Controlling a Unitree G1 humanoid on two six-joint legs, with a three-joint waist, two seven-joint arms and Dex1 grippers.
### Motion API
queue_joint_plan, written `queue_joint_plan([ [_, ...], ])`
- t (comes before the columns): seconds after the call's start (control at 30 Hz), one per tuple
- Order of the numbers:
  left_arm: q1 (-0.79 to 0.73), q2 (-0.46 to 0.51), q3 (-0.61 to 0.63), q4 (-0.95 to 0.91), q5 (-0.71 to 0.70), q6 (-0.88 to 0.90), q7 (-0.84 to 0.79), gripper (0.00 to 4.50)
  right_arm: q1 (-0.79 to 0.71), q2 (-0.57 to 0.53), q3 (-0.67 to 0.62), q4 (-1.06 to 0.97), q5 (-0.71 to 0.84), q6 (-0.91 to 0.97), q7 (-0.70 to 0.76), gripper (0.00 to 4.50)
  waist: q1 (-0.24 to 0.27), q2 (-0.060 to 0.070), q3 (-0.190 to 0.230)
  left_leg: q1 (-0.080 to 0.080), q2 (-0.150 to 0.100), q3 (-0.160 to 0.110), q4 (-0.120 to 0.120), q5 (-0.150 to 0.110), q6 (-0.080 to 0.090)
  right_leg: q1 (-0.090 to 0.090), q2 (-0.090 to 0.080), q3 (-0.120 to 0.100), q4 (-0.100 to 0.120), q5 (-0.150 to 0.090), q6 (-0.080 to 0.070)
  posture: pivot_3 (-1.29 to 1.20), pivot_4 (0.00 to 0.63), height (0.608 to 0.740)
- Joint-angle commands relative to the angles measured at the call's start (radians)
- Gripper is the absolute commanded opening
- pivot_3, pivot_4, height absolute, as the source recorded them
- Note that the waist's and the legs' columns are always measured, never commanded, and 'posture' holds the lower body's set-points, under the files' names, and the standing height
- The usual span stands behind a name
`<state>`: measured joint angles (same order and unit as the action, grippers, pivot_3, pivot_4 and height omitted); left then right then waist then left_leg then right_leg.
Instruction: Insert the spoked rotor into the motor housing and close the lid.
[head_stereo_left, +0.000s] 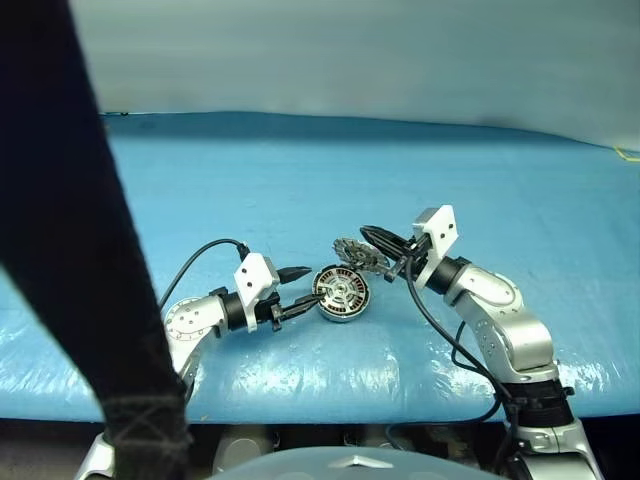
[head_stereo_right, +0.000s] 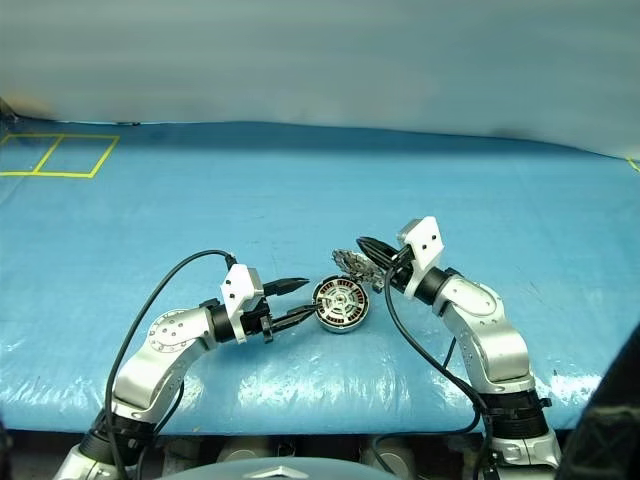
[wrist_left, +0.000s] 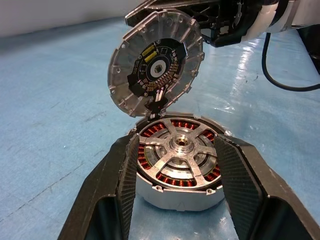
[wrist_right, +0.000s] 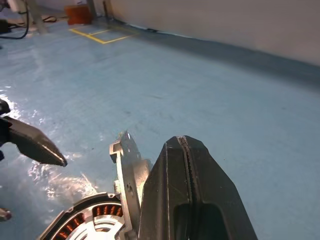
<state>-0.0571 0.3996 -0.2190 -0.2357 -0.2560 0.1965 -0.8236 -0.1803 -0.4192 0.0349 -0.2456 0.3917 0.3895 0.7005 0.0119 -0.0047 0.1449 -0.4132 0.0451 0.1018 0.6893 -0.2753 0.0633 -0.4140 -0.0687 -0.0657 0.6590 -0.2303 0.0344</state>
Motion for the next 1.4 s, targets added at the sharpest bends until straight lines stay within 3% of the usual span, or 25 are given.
queue_joint_plan([
  [0.03, 0.004, 0.000, -0.004, -0.032, -0.006, -0.010, 0.001, 2.54, -0.035, -0.029, 0.049, 0.006, -0.035, 0.004, 0.034, 0.02, -0.002, 0.000, 0.000, 0.000, 0.000, 0.000, 0.000, 0.000, 0.000, 0.000, 0.000, 0.000, 0.000, 0.000, 0.000, 0.00, 0.150, 0.740],
  [0.23, 0.013, 0.000, 0.002, -0.021, -0.014, -0.023, -0.009, 2.54, -0.017, -0.080, 0.116, 0.007, -0.094, 0.000, 0.071, 0.02, 0.000, 0.000, 0.000, 0.000, 0.000, 0.000, 0.000, 0.000, 0.000, 0.000, 0.000, 0.000, 0.000, 0.000, -0.001, 0.00, 0.150, 0.740],
  [0.33, 0.020, 0.050, 0.014, -0.029, -0.049, 0.008, -0.076, 2.54, 0.012, -0.079, 0.142, 0.000, -0.114, -0.005, 0.070, 0.02, 0.000, 0.000, 0.000, 0.000, 0.000, 0.000, 0.000, 0.000, 0.000, 0.000, 0.000, 0.000, 0.000, 0.000, -0.001, 0.00, 0.150, 0.740],
  [0.53, 0.009, 0.083, 0.045, 0.024, -0.041, -0.024, -0.084, 2.54, 0.058, -0.030, 0.150, 0.010, -0.152, -0.033, 0.005, 0.02, -0.001, 0.000, 0.000, 0.000, 0.000, 0.000, 0.000, 0.000, -0.001, 0.000, 0.000, 0.000, 0.000, 0.000, -0.001, 0.00, 0.150, 0.740],
  [0.77, 0.014, 0.059, 0.009, 0.045, -0.036, -0.047, -0.106, 2.54, 0.121, -0.019, 0.189, 0.012, -0.207, -0.051, -0.030, 0.02, 0.000, 0.000, 0.000, 0.001, 0.000, 0.000, 0.000, 0.000, 0.000, 0.001, -0.001, 0.000, 0.000, -0.001, -0.002, 0.00, 0.150, 0.740],
  [0.97, 0.015, 0.057, -0.005, 0.043, -0.032, -0.056, -0.112, 2.54, 0.119, 0.046, 0.124, -0.041, -0.215, -0.174, -0.121, 0.02, -0.001, 0.000, 0.000, 0.001, 0.000, 0.000, 0.000, 0.001, -0.001, 0.001, 0.000, 0.000, 0.001, -0.003, -0.002, 0.00, 0.150, 0.740],
  [1.07, 0.013, 0.051, -0.006, 0.040, -0.025, -0.055, -0.100, 2.54, 0.117, 0.045, 0.110, -0.100, -0.155, -0.167, -0.079, 0.63, 0.000, 0.000, 0.000, 0.001, 0.000, 0.000, 0.000, 0.001, -0.001, 0.000, 0.000, 0.000, 0.001, -0.003, -0.002, 0.00, 0.150, 0.740],
  [1.4, 0.009, 0.033, -0.015, 0.018, -0.016, -0.023, -0.063, 2.54, 0.159, 0.005, 0.116, -0.112, -0.146, -0.101, -0.054, 3.93, 0.000, 0.000, 0.000, 0.000, 0.000, 0.000, 0.000, 0.000, -0.001, 0.000, 0.000, 0.000, 0.000, -0.002, -0.003, 0.00, 0.150, 0.740],
])
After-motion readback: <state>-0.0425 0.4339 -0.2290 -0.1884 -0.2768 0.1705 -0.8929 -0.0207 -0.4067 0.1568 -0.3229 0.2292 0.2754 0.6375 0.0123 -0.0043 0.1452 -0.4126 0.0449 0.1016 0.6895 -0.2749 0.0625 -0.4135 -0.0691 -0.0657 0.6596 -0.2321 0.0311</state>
